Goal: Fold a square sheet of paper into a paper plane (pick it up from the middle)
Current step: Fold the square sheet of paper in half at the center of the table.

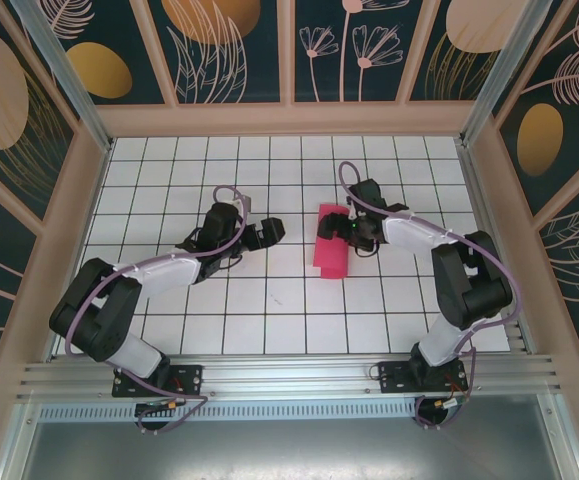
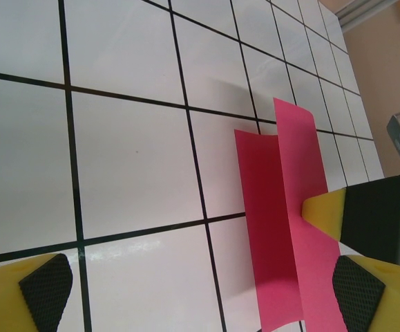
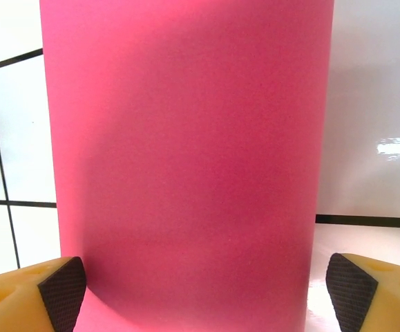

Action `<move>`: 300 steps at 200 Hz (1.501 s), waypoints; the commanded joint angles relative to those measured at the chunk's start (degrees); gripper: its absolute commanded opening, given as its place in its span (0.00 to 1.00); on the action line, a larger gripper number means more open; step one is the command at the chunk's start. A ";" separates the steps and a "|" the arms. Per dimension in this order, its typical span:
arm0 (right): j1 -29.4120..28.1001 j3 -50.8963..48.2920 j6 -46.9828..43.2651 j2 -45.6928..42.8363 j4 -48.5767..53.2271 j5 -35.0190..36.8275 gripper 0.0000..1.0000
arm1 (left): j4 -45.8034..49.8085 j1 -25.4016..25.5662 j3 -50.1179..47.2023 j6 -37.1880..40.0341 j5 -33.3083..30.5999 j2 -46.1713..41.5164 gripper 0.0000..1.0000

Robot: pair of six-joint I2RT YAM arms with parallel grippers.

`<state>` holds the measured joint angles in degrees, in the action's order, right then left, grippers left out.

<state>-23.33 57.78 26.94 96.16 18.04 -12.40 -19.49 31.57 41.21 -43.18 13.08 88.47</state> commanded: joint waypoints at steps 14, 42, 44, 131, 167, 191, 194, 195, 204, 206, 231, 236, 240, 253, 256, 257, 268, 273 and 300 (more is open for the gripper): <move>0.56 -0.78 -2.25 -0.68 3.18 4.03 0.91 | -1.52 1.24 2.62 0.31 2.41 1.62 0.96; 1.03 -0.78 -3.70 0.12 4.12 5.42 0.89 | -2.44 2.69 3.89 -0.31 3.21 3.52 0.86; 1.10 -0.84 -3.84 0.16 4.09 5.32 0.89 | -2.47 2.81 3.99 -0.39 3.25 3.72 0.86; 4.25 -2.82 -6.26 1.42 0.32 -2.45 0.84 | -3.14 8.28 11.23 -2.68 4.89 12.98 0.57; 4.84 -3.54 -6.36 1.51 -0.77 -3.75 0.84 | -4.63 8.92 12.48 -4.98 5.91 15.39 0.48; 5.13 -3.50 -6.37 1.85 -1.24 -4.89 0.84 | -6.43 9.10 12.41 -6.89 7.06 16.81 0.44; 5.12 -3.42 -6.37 1.92 -1.13 -4.83 0.84 | -6.75 9.12 12.29 -6.99 7.23 16.90 0.44; 5.13 -3.44 -6.37 1.97 -1.11 -4.83 0.84 | -6.86 9.12 12.26 -7.09 7.27 17.00 0.44; 5.08 -3.37 -6.37 2.03 -1.17 -4.78 0.84 | -8.05 9.12 12.10 -7.76 8.28 17.55 0.44; 5.08 -3.37 -6.31 2.08 -1.17 -4.81 0.84 | -8.34 9.12 12.17 -7.90 8.65 17.69 0.44; 5.47 -3.55 -5.43 2.06 -2.00 -5.48 0.84 | -10.50 9.42 12.49 -9.07 10.65 19.21 0.43; 5.54 -3.58 -5.19 2.01 -2.19 -5.60 0.84 | -10.72 9.56 12.64 -9.20 11.17 19.55 0.43; 5.61 -3.55 -4.99 1.93 -2.39 -5.73 0.84 | -10.94 9.61 12.74 -9.31 11.63 19.84 0.43; 5.72 -3.60 -4.58 1.71 -2.88 -6.38 0.84 | -11.68 9.73 13.17 -9.78 13.40 20.86 0.43; 5.79 -3.48 -4.53 1.70 -2.98 -6.52 0.84 | -11.91 9.67 13.19 -9.99 13.67 21.10 0.43; 5.77 -3.47 -4.49 1.68 -2.99 -6.55 0.84 | -11.94 9.75 13.19 -10.04 13.74 21.12 0.43; 5.88 -3.29 -4.33 1.63 -3.10 -6.67 0.84 | -12.68 9.96 13.32 -10.23 14.76 21.84 0.42; 5.89 -3.30 -4.27 1.59 -3.10 -6.59 0.84 | -12.89 10.05 13.39 -10.24 15.04 22.14 0.42; 6.09 -3.36 -3.98 1.56 -3.52 -7.58 0.84 | -14.20 10.35 13.90 -10.94 16.89 23.82 0.44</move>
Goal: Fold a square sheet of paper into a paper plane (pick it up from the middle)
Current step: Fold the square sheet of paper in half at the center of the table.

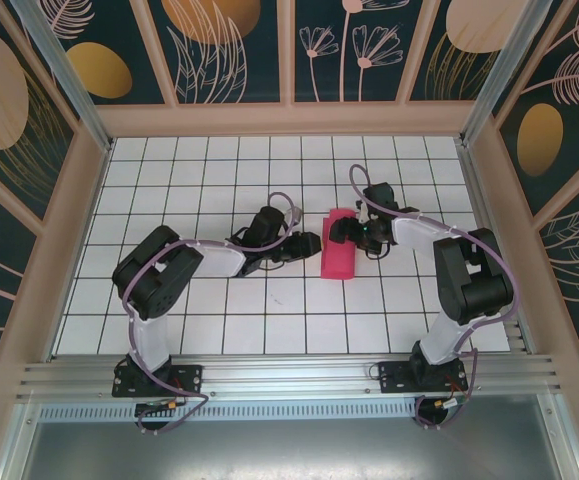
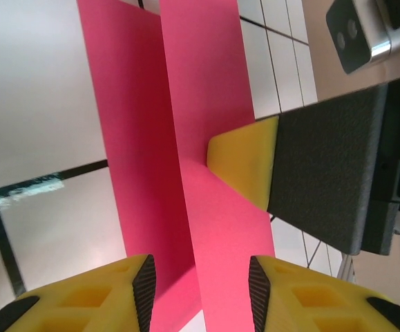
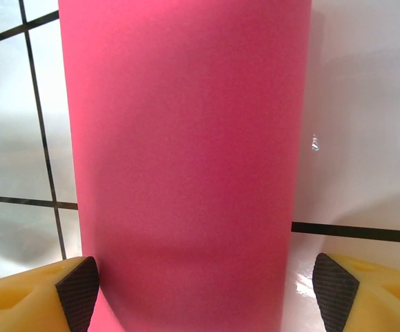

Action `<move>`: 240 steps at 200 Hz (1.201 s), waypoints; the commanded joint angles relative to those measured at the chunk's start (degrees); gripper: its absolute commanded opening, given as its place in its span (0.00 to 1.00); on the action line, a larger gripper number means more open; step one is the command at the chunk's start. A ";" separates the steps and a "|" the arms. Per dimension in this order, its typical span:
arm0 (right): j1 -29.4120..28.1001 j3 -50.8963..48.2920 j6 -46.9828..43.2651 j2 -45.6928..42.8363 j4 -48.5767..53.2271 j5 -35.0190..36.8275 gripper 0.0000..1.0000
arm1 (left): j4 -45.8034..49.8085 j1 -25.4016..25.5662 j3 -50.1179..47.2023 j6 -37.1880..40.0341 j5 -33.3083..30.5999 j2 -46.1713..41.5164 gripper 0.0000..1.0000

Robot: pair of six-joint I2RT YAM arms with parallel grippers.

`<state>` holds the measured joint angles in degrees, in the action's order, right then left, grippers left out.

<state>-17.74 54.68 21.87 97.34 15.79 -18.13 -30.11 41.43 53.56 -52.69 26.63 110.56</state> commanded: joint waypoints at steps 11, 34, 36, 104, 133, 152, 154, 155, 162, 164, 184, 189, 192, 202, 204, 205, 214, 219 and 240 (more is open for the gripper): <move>0.47 -0.31 1.23 0.35 -1.38 -2.19 0.84 | -4.98 0.50 1.54 -2.09 4.32 2.35 0.44; 0.44 -0.39 1.43 0.28 -1.48 -2.09 0.84 | -5.75 0.81 1.83 -2.55 5.40 3.76 0.45; 0.49 -0.37 1.42 0.28 -1.47 -2.15 0.84 | -5.79 0.84 1.82 -2.56 5.37 3.84 0.45; 0.46 -0.62 1.42 0.14 -1.86 -3.03 0.84 | -7.70 1.37 1.83 -3.51 6.65 5.98 0.36; 0.50 -0.62 1.44 0.23 -1.66 -3.07 0.84 | -9.11 1.36 2.96 -4.09 6.75 5.98 0.26; 0.48 -0.71 1.47 0.10 -1.60 -2.88 0.84 | -9.35 1.29 2.51 -4.20 5.99 5.55 0.19; 0.48 -0.73 1.50 0.08 -1.63 -2.88 0.84 | -9.35 1.35 2.45 -4.18 5.85 5.45 0.18; 0.45 -0.72 1.51 0.06 -1.64 -2.88 0.84 | -9.35 1.36 2.48 -4.18 5.78 5.45 0.17; 0.43 -0.78 1.42 0.11 -1.64 -2.79 0.84 | -9.43 1.36 2.50 -4.25 5.22 5.28 0.15; 0.42 -0.79 1.38 0.12 -1.60 -2.79 0.84 | -9.44 1.30 2.51 -4.20 5.15 5.28 0.14; 0.56 -0.72 1.25 0.10 -1.46 -2.77 0.84 | -9.40 1.34 0.81 -4.21 3.85 4.86 0.02; 0.56 -0.64 1.25 0.06 -1.38 -2.79 0.84 | -9.21 1.31 0.69 -4.28 3.56 4.74 0.00; 0.56 -0.62 1.25 0.04 -1.38 -2.85 0.84 | -9.12 1.29 0.61 -4.19 3.38 4.63 0.00; 0.53 -0.41 1.16 0.02 -1.33 -2.88 0.85 | -8.78 1.29 0.57 -4.01 2.88 4.42 0.00; 0.56 -0.37 1.16 -0.10 -1.30 -2.88 0.85 | -8.71 1.33 0.51 -3.96 2.78 4.38 0.00; 0.62 -0.32 1.16 -0.07 -1.25 -2.88 0.85 | -8.63 1.31 0.50 -3.94 2.71 4.35 0.00; 0.62 -0.15 1.25 -0.24 -1.08 -3.00 0.86 | -8.47 1.30 0.32 -3.83 2.36 4.13 0.00; 0.68 -0.03 1.25 -0.39 -1.11 -3.19 0.86 | -8.41 1.33 0.18 -3.83 2.14 3.97 0.00; 1.11 0.41 1.25 -1.52 -0.37 -3.30 0.89 | -8.04 1.30 0.04 -3.80 1.55 3.81 0.00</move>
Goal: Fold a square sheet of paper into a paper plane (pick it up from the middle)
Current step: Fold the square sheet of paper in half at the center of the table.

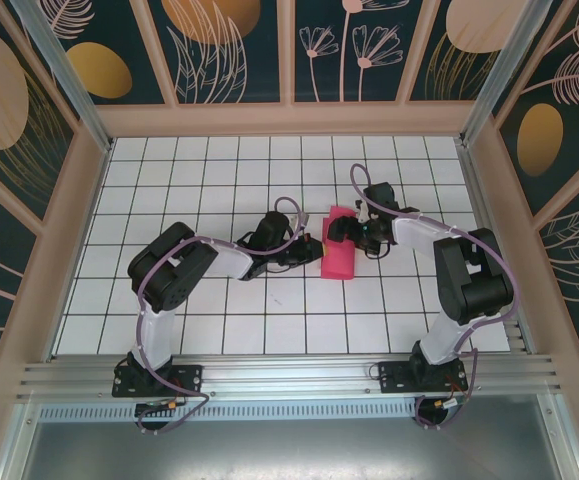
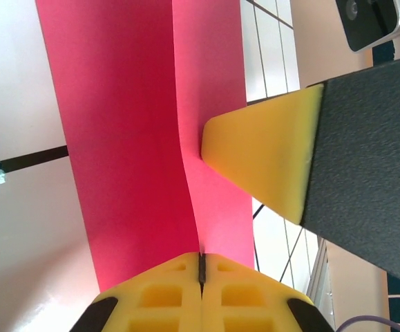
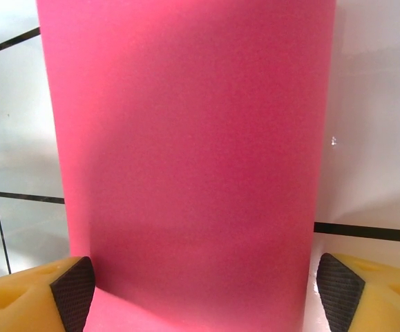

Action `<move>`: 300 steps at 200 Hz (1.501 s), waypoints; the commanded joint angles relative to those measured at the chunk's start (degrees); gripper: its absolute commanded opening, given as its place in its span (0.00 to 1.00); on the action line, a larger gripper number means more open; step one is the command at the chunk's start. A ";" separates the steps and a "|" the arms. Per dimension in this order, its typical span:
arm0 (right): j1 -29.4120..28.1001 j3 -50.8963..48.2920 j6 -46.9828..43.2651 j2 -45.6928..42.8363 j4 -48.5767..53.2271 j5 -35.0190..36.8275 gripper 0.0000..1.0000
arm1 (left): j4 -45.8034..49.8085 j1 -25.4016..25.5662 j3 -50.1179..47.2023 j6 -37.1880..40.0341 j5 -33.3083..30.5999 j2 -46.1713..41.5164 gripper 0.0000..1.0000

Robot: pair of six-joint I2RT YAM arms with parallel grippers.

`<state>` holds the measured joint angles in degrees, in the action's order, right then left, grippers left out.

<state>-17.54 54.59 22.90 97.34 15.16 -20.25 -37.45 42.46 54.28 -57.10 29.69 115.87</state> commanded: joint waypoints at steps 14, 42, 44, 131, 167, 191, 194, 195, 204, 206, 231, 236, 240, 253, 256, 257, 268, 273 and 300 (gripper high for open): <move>1.45 0.27 0.39 -2.98 0.64 -0.18 0.90 | -0.60 0.27 -0.84 0.65 -1.66 -1.70 0.00; 3.74 -1.01 0.54 -5.37 0.19 -2.33 0.91 | -0.34 0.26 -0.59 0.72 -1.40 -1.40 0.00; 3.87 -1.09 0.50 -5.40 0.15 -2.62 0.90 | -0.34 0.30 -0.58 0.75 -1.39 -1.39 0.00; 4.78 -0.06 -2.55 -0.37 0.55 -4.95 0.68 | -0.25 0.34 -0.32 0.38 -0.60 -1.01 0.00; 4.79 0.81 -4.89 1.52 1.40 -6.09 0.63 | -0.43 0.34 -0.17 0.46 -0.94 -1.19 0.08; 4.76 1.28 -6.00 2.09 2.11 -6.55 0.63 | -0.43 0.31 0.05 0.50 -2.04 -1.44 0.23; 4.78 1.35 -6.09 2.12 2.19 -6.56 0.63 | -0.43 0.28 0.16 0.44 -2.08 -1.44 0.25; 4.79 1.33 -6.10 2.09 2.22 -6.56 0.63 | -0.43 0.31 0.18 0.47 -2.09 -1.44 0.25; 4.80 1.34 -6.28 2.00 2.31 -6.47 0.63 | -0.26 0.33 0.51 0.63 -2.30 -1.44 0.28; 4.80 1.34 -6.35 1.98 2.33 -6.47 0.63 | -0.15 0.34 0.62 0.66 -2.34 -1.44 0.28; 4.79 1.64 -6.81 2.17 2.82 -5.95 0.63 | 1.16 0.29 1.11 1.16 -3.54 -1.37 0.34; 4.80 1.78 -6.88 2.30 3.03 -5.46 0.63 | 1.59 0.31 1.11 1.35 -4.00 -1.50 0.35; 4.84 1.86 -6.88 2.36 3.28 -4.95 0.63 | 1.94 0.33 1.16 1.47 -4.38 -1.70 0.36; 4.84 2.02 -6.90 2.44 3.74 -3.84 0.63 | 2.87 0.30 1.14 1.97 -6.57 -2.51 0.43; 4.80 2.04 -6.82 2.48 3.74 -3.88 0.63 | 3.17 0.32 1.10 2.03 -7.02 -2.76 0.44; 4.80 2.02 -6.90 2.54 3.74 -3.90 0.63 | 3.22 0.33 1.09 2.01 -7.28 -2.80 0.44; 4.73 2.12 -6.87 2.79 3.74 -4.24 0.63 | 4.76 0.28 1.10 2.76 -9.41 -3.90 0.44; 4.72 2.21 -6.88 2.97 3.74 -4.36 0.63 | 5.47 0.29 1.17 3.11 -10.10 -4.28 0.45; 4.46 2.64 -7.40 3.57 4.09 -3.51 0.63 | 8.47 0.34 1.09 4.45 -13.87 -5.99 0.45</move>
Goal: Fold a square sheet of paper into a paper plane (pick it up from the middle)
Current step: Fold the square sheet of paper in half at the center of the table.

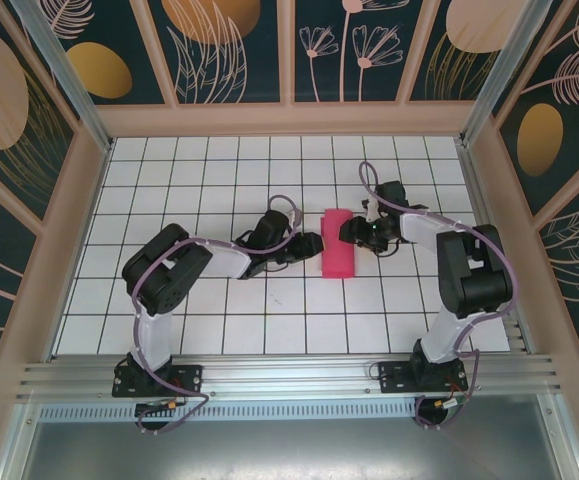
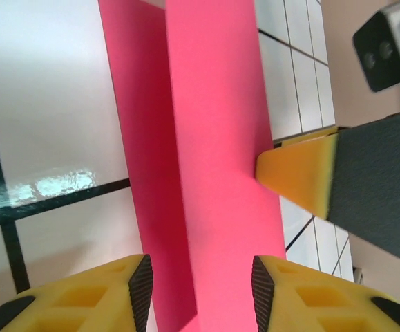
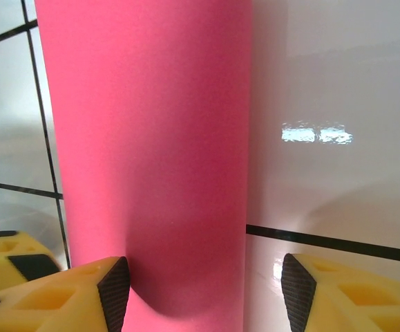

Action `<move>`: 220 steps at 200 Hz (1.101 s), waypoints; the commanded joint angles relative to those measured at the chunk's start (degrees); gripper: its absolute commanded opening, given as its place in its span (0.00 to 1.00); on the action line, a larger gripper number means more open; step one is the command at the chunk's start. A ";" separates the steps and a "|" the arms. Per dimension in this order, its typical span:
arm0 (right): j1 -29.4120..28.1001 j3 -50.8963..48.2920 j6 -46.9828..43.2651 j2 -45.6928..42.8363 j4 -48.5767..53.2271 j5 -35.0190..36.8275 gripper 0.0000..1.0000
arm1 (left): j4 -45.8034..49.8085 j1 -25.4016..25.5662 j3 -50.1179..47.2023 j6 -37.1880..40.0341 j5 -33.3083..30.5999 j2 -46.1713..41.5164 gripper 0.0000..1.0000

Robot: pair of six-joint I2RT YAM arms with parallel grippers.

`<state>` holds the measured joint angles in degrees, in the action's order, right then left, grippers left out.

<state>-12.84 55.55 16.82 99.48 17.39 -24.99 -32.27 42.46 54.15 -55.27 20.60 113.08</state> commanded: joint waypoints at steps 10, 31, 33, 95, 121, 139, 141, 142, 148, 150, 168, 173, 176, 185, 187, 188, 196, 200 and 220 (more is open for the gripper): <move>-0.41 1.88 -1.49 1.78 2.11 1.64 0.63 | 3.83 0.27 1.29 2.78 -5.44 -3.49 0.43; -0.78 2.00 -2.04 2.31 2.38 1.79 0.63 | 4.28 0.34 3.13 2.88 -5.75 -3.48 0.41; -0.83 2.02 -2.07 2.41 2.45 1.79 0.63 | 4.29 0.30 3.15 2.88 -5.70 -3.48 0.41; -1.91 2.87 -3.24 2.53 3.86 1.96 0.64 | 3.97 0.31 3.45 2.46 -5.40 -3.14 0.40; -2.35 3.63 -3.54 2.47 4.35 2.55 0.64 | 4.01 0.34 3.56 2.48 -5.26 -3.04 0.38; -2.56 4.10 -3.36 2.98 4.62 3.96 0.64 | 4.15 0.34 3.63 2.48 -5.13 -3.07 0.37; -2.65 4.16 -3.35 3.08 4.77 3.91 0.64 | 4.15 0.30 3.60 2.43 -5.13 -3.05 0.37; -2.69 4.19 -3.36 3.08 4.81 3.91 0.64 | 4.15 0.28 3.60 2.44 -5.13 -3.04 0.37; -2.83 4.37 -3.44 3.12 5.02 4.09 0.64 | 4.14 0.33 3.61 2.34 -5.14 -3.04 0.37; -2.90 4.43 -3.41 3.09 5.02 4.23 0.64 | 4.10 0.32 3.66 2.35 -5.04 -3.04 0.37; -3.14 4.39 -2.62 3.15 4.94 6.27 0.64 | 4.07 0.33 3.60 2.35 -4.96 -2.88 0.36; -3.15 4.34 -2.51 3.28 5.02 6.65 0.63 | 4.02 0.35 3.59 2.25 -4.89 -2.87 0.37; -3.09 4.25 -2.42 3.29 5.02 6.80 0.63 | 3.98 0.32 3.60 2.26 -4.87 -2.86 0.37; -3.09 4.10 -2.40 3.35 4.90 6.90 0.63 | 3.95 0.33 3.64 2.30 -4.70 -2.86 0.36; -3.14 4.01 -2.40 3.42 4.84 6.82 0.63 | 3.97 0.32 3.72 2.34 -4.65 -2.86 0.36; -3.15 4.03 -2.45 3.43 4.84 6.81 0.63 | 3.97 0.33 3.74 2.35 -4.63 -2.86 0.36; -3.26 3.93 -2.73 3.71 4.85 6.43 0.63 | 4.05 0.28 3.78 2.39 -4.60 -2.80 0.36; -3.39 3.94 -2.97 3.77 4.94 6.19 0.63 | 4.01 0.34 3.78 2.48 -4.61 -2.80 0.36; -3.63 4.17 -4.57 4.16 5.79 5.98 0.64 | 4.15 0.34 4.21 2.53 -4.34 -2.51 0.36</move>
<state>-15.86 58.78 14.70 102.08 20.53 -19.84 -28.69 42.46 56.60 -53.82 15.88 111.13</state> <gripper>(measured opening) 0.631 0.363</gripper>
